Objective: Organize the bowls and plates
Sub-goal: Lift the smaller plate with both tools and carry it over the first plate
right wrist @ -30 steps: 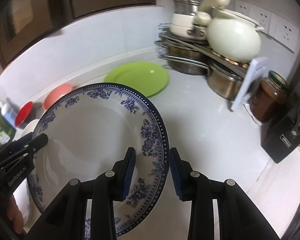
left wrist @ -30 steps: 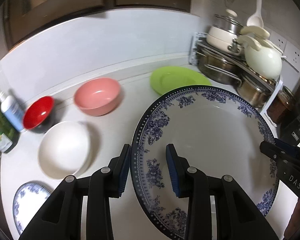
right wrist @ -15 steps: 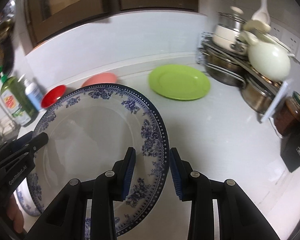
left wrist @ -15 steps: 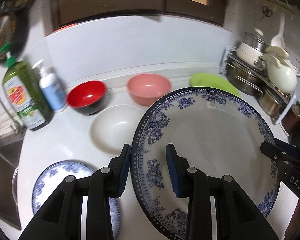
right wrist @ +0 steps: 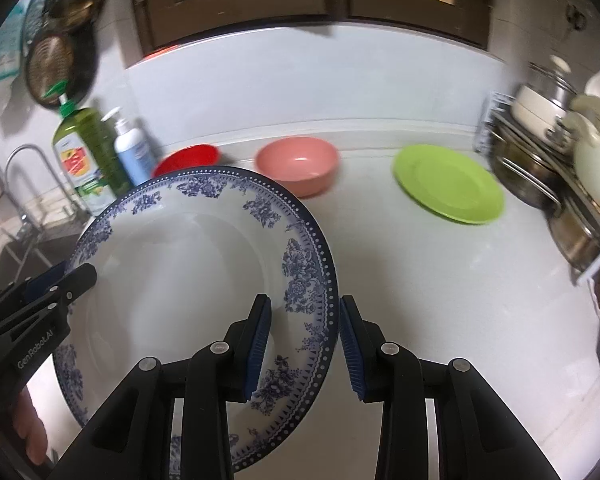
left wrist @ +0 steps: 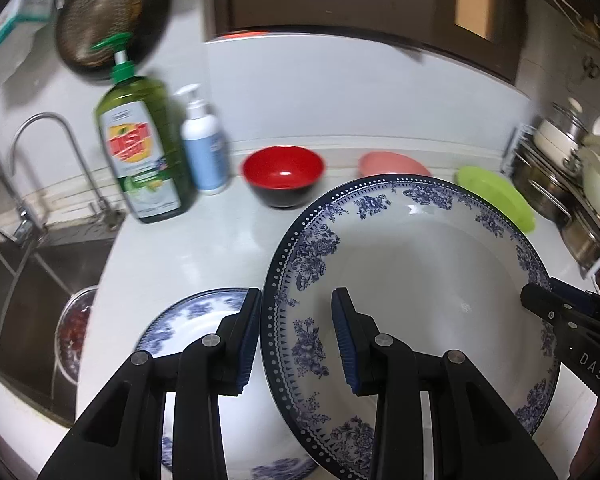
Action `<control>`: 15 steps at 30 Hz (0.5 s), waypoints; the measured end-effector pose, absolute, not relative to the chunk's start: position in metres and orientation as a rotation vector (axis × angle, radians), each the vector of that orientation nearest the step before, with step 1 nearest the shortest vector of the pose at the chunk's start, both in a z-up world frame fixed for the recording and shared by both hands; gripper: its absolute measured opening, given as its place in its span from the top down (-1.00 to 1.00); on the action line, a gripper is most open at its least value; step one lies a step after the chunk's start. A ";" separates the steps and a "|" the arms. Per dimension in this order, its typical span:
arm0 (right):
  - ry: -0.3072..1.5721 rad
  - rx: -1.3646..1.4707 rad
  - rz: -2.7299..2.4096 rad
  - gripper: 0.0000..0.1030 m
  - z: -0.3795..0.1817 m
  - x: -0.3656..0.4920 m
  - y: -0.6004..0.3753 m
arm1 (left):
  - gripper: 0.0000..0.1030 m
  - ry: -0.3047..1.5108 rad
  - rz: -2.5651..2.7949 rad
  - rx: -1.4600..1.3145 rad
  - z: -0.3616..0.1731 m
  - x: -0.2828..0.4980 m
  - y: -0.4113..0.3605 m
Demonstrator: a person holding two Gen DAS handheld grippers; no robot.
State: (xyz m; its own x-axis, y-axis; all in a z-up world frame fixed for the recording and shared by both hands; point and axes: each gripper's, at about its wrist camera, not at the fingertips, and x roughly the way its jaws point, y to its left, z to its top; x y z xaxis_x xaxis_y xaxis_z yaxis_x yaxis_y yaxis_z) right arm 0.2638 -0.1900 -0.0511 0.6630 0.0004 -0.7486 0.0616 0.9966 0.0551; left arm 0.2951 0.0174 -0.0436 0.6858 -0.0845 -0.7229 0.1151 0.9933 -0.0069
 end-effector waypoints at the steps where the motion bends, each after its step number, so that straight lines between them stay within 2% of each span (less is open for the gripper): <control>1: 0.846 0.073 -0.021 0.30 -0.051 0.266 -0.184 | 0.31 0.806 -0.095 0.035 -0.043 0.294 0.025; 15: 0.874 -0.008 0.170 0.30 -0.057 0.289 -0.107 | 0.31 0.824 0.092 -0.023 -0.049 0.279 0.103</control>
State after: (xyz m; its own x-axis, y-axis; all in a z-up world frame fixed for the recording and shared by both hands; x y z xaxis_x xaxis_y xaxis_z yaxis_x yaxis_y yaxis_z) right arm 0.2893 -0.1073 -0.0572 0.6294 0.1452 -0.7634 -0.1515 0.9865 0.0627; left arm 0.2792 0.1026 -0.0490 0.6757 0.0729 -0.7336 -0.0908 0.9957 0.0152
